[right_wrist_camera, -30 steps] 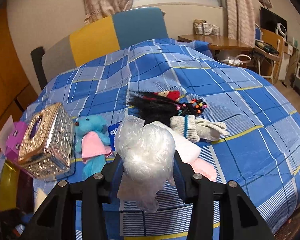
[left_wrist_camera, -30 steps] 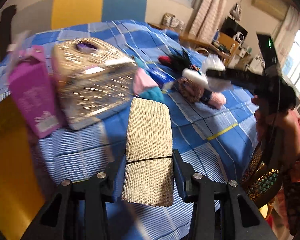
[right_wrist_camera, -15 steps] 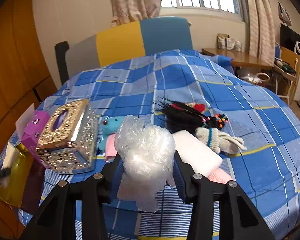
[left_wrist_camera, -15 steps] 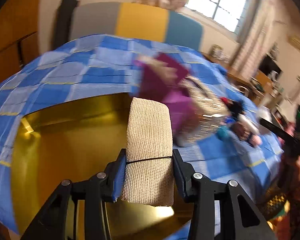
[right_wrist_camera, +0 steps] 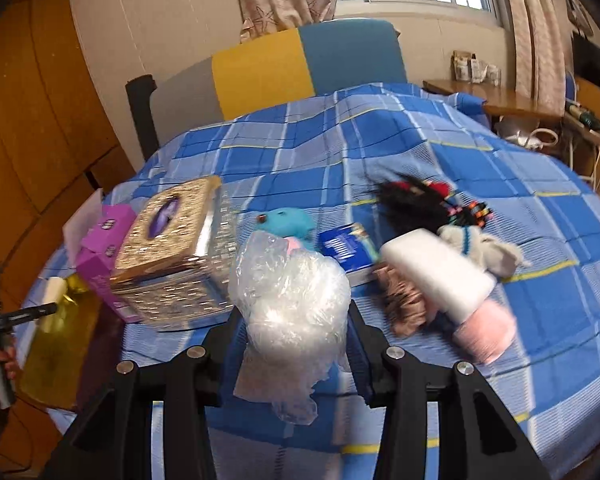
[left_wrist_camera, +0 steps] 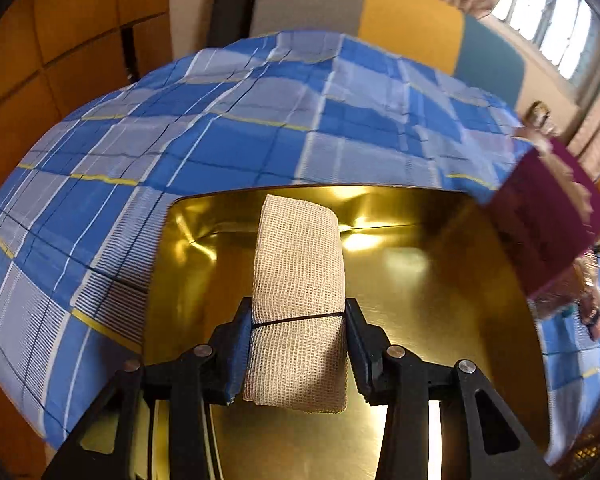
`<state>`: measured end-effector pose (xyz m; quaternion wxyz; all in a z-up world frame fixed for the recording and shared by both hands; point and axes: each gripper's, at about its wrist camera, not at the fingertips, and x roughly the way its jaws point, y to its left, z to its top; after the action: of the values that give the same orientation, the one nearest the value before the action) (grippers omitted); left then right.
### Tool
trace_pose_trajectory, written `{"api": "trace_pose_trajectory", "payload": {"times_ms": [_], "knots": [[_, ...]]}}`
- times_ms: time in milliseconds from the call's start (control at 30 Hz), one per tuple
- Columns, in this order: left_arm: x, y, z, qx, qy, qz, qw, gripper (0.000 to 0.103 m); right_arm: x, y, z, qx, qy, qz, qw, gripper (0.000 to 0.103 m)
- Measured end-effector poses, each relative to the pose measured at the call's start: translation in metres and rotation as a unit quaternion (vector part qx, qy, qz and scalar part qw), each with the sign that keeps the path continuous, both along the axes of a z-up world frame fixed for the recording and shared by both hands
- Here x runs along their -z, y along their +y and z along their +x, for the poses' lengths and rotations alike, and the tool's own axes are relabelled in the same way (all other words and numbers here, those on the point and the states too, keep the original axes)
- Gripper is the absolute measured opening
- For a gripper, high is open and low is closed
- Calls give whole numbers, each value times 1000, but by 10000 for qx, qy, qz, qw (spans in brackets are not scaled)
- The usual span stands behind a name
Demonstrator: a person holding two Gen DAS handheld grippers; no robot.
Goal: Organize soft objects
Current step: 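Carry the cream towel into the gold tray and open the left gripper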
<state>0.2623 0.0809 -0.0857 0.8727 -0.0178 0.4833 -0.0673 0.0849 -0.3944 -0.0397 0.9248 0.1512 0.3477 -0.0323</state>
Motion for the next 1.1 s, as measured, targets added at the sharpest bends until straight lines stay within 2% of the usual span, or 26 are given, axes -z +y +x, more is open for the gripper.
{"api": "trace_pose_trajectory", "payload": {"times_ms": [167,367,467,533,600,767,933,1033,1100], "knots": [[14,10,18,-164,275,149,9994,44,-10,34,-5,-363,-108,159,9992,46],[22,22,28,-405,373,168,9983,45,-14,72,-2,-839,-113,230,9961,46],[19,24,27,-488,271,168,9983,63,-13,87,-1,-988,-92,271,9947,46],[11,23,19,-412,91,34,9991,79,-12,98,-1,-1090,-55,214,9938,46],[3,23,8,-456,-84,-16,9989,83,-10,109,0,-1225,-2,194,9923,46],[-12,23,-26,-362,-375,-328,9981,83,-10,141,6,-1641,88,180,9862,46],[-21,20,-66,-286,-751,-375,9961,86,-18,177,18,-2081,102,120,9780,46],[-22,20,-83,-255,-812,-425,9955,87,-19,199,28,-2289,146,77,9733,46],[-21,17,-89,-246,-760,-300,9964,87,-17,213,36,-2422,214,31,9700,46]]}}
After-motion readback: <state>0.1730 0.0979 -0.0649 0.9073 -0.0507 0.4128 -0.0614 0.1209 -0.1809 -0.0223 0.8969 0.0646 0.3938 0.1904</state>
